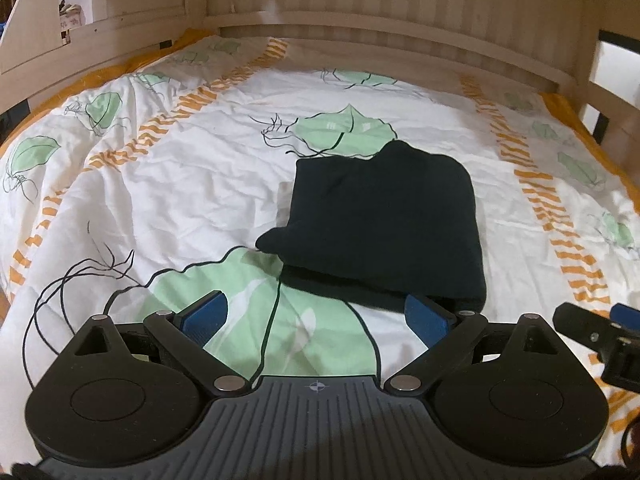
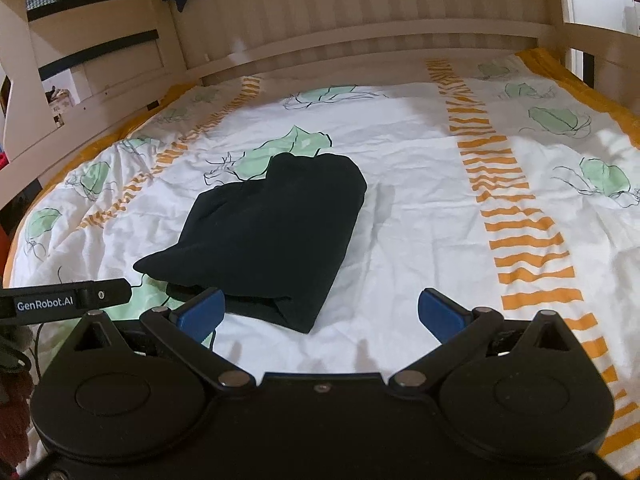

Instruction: Fold large clothes

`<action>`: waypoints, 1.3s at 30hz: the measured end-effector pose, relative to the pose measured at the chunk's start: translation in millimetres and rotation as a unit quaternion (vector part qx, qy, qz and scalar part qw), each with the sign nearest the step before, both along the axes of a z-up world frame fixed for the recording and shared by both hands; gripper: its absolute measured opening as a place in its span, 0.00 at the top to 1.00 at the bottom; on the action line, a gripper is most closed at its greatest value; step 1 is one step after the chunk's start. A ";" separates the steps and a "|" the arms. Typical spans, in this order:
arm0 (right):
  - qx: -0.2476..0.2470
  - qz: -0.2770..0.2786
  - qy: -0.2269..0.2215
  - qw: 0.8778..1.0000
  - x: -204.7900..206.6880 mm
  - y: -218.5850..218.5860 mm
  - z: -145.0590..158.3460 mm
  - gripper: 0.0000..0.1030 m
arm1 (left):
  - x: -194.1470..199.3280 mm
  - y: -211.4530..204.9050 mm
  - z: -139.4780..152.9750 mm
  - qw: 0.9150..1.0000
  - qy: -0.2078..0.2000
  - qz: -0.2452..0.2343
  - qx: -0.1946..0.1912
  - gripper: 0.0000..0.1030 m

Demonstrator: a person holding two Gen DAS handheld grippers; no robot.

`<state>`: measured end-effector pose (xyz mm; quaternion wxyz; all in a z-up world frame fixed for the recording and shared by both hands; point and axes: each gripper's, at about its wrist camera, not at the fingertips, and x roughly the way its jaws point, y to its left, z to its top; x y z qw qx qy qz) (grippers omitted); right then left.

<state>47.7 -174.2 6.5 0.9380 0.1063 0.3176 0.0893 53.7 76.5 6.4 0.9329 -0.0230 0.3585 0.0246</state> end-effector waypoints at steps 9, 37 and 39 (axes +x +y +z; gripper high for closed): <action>0.003 -0.005 0.006 1.000 -3.3 -0.4 2.0 0.01 | -6.9 -3.9 2.7 1.000 -0.004 -0.002 0.014 0.06; 0.015 -0.006 0.035 0.999 -2.5 4.6 -1.9 0.01 | -4.0 -5.1 -1.7 1.000 0.016 -0.015 0.006 0.06; 0.014 -0.005 0.037 0.999 -2.1 5.4 -2.2 0.01 | -3.3 -5.1 -2.1 1.000 0.017 -0.013 0.006 0.06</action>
